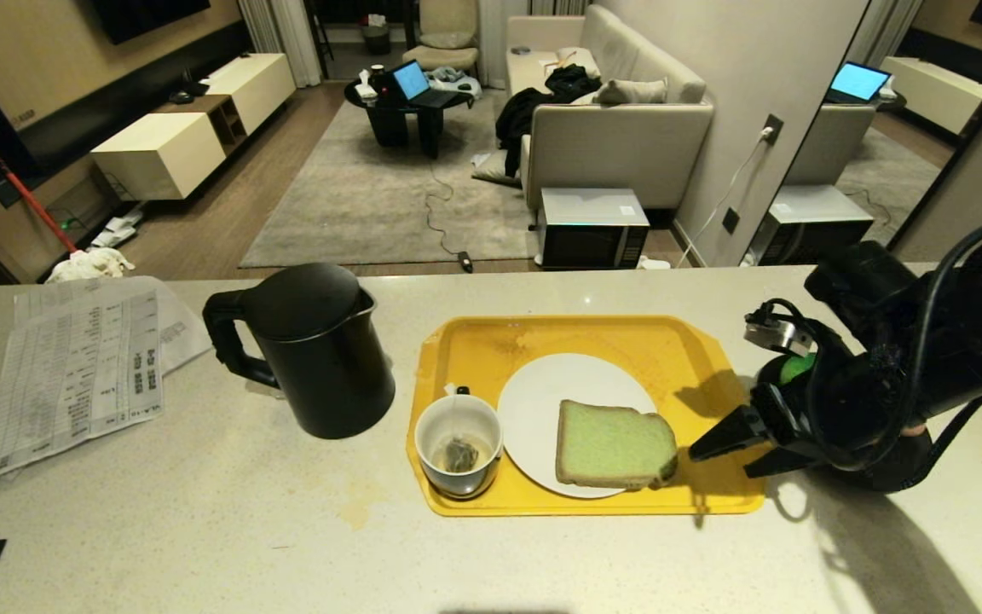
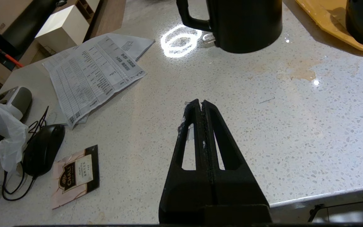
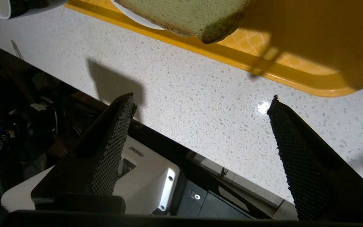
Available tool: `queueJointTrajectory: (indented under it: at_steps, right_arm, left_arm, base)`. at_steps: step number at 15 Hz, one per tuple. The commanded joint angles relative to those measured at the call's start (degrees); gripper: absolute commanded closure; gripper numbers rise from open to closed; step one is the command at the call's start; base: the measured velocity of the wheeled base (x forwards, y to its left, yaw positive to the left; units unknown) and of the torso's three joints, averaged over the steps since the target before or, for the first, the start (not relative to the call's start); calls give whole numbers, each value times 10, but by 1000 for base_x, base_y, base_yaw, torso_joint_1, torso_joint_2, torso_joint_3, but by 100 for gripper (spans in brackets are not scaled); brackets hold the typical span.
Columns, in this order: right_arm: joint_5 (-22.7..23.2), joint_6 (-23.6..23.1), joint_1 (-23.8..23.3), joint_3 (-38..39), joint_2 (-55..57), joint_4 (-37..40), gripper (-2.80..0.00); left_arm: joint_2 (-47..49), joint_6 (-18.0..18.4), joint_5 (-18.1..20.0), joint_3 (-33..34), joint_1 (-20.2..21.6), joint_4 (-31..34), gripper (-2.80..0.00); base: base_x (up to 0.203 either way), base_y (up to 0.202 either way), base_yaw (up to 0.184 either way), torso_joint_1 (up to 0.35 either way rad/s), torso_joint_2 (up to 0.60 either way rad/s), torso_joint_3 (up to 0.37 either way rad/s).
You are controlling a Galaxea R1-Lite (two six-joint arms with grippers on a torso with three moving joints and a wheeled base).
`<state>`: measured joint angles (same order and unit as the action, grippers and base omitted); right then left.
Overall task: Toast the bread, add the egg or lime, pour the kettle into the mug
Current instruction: Pick up the bread slice
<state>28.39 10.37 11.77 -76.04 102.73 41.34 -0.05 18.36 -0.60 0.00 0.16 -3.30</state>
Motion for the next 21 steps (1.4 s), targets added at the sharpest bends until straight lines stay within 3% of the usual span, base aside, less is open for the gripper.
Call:
queueJointTrajectory:
  at_steps: [1,21]
  right_arm:
    - [2,1,10,-20,36,2,-280]
    - [-1,1,35,-120,166,1,-280]
  left_arm:
    - [0,1,0,0,0,-1,0]
    - [0,1,0,0,0,0,0]
  base:
    - [0,0,0,0,0,0]
    - [0,0,0,0,0,0]
